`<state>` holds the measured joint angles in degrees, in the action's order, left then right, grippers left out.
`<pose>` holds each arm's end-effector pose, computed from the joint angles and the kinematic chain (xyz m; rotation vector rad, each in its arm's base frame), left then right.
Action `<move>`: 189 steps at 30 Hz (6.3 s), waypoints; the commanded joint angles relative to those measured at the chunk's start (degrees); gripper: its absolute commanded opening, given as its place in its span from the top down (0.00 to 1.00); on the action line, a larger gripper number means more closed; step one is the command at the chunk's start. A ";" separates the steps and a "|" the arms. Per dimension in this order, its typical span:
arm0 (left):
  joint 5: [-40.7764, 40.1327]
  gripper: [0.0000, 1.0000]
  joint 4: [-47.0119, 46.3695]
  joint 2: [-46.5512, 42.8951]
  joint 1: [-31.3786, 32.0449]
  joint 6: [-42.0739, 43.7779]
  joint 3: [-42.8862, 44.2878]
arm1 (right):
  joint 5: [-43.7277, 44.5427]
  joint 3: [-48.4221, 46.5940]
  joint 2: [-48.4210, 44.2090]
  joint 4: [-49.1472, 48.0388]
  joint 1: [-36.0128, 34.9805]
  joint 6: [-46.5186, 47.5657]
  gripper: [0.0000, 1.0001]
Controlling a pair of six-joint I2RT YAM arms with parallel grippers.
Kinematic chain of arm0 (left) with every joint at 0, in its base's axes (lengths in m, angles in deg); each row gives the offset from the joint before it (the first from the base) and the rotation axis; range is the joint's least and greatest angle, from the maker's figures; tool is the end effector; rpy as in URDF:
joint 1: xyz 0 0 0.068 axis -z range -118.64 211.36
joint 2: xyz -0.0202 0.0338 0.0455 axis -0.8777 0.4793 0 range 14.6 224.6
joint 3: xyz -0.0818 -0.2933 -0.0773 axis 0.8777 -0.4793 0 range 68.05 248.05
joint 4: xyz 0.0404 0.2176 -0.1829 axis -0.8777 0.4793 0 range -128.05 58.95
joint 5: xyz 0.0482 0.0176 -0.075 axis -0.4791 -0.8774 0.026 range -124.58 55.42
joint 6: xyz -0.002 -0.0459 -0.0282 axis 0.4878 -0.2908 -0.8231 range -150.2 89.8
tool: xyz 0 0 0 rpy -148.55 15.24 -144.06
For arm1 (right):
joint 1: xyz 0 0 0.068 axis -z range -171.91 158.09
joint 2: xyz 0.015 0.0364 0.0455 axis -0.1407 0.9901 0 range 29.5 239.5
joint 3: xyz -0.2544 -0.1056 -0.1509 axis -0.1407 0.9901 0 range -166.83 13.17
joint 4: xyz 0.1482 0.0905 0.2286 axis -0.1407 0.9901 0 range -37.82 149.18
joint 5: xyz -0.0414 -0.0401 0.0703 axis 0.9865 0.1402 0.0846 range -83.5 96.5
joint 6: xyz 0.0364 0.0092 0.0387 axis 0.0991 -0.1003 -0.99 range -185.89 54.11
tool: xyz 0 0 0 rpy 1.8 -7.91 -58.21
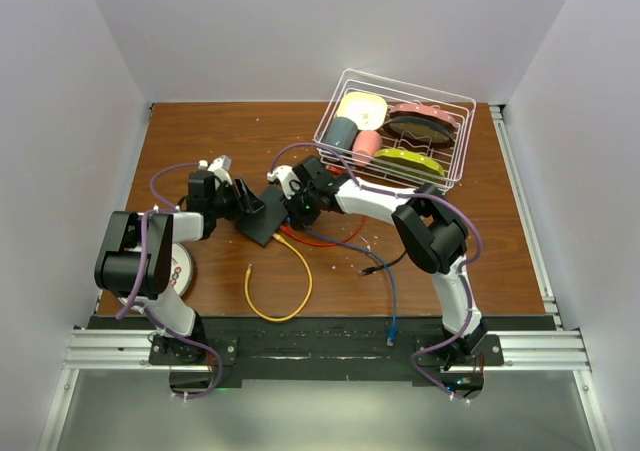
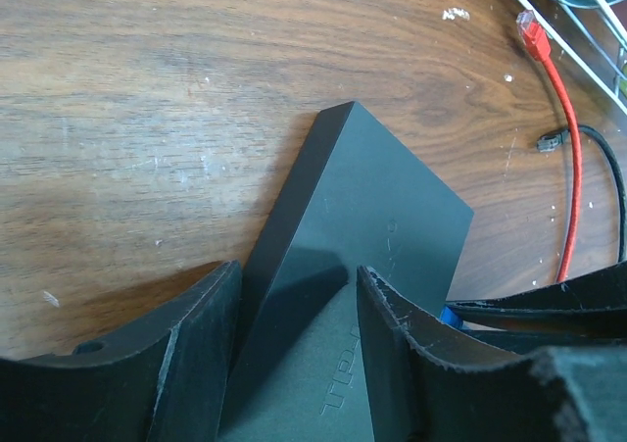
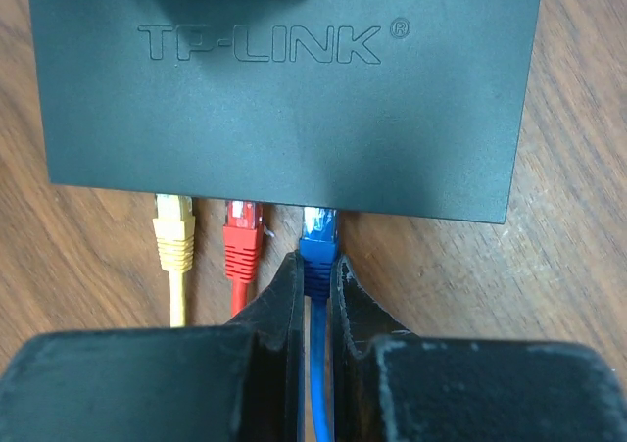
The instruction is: Insert the plug into the switch port
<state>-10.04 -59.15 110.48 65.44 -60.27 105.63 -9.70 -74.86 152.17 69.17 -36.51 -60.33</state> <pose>0.3283 -0.0382 0.1541 -0.2701 2.2538 -0.7981 0.3566 0.3656 0.1813 -1.1859 2.2381 0.6335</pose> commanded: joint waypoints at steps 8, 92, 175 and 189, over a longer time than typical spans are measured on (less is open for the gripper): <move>8.69 0.49 2.12 -0.43 6.73 -0.78 -0.32 | -2.16 -9.61 2.39 -10.40 -1.28 -0.99 1.00; -6.87 0.00 12.49 -36.63 4.27 0.09 5.49 | 38.98 18.42 -44.89 -0.56 4.25 -20.32 0.04; 11.85 0.01 -0.43 -26.44 7.96 -2.98 -0.50 | 34.40 47.88 -59.22 -8.74 18.14 -53.30 1.00; 7.20 0.01 4.57 -26.62 10.25 -0.35 1.79 | 19.11 33.74 -40.16 -11.72 16.48 -27.56 0.25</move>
<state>-0.32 -55.78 84.82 75.38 -62.08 104.95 13.66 -33.68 108.33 60.71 -18.74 -98.21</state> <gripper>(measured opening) 0.988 0.694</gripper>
